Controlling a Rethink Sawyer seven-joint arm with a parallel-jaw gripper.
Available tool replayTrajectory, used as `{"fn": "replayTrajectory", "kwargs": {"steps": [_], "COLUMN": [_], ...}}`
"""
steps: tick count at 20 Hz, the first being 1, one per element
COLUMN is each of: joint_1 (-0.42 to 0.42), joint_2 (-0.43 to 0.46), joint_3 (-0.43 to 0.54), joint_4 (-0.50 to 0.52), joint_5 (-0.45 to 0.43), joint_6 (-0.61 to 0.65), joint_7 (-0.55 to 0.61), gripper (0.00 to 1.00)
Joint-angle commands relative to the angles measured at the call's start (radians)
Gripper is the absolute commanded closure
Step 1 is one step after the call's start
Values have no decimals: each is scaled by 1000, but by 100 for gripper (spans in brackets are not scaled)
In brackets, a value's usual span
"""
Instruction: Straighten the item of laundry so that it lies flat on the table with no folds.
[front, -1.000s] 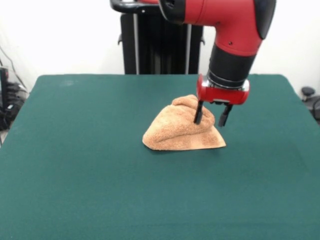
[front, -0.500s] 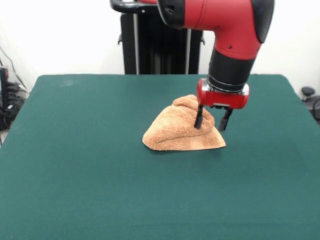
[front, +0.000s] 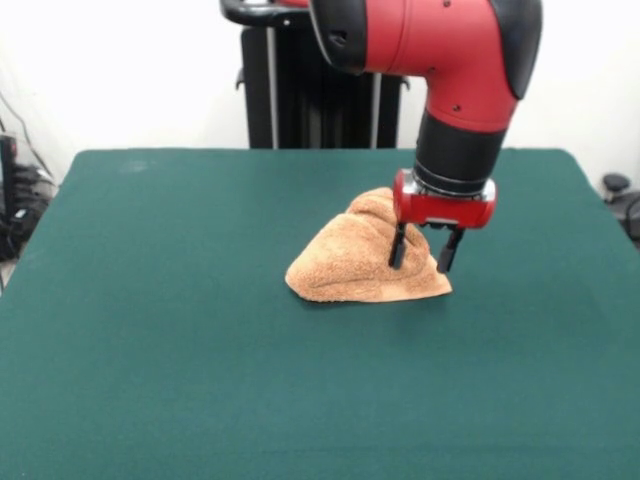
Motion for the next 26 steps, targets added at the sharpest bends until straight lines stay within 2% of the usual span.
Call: {"fn": "replayTrajectory", "kwargs": {"steps": [1,23,24,26], "joint_1": [19,12,14,11], "joint_2": [66,57,58,56], "joint_3": [24,37,35,39], "joint_4": [28,29,28,31], "joint_5": [13,21,16,10], "joint_6": [-51,-41,-45,-57], "joint_7": [160,150,148,142], "gripper": [0,0,100,100]}}
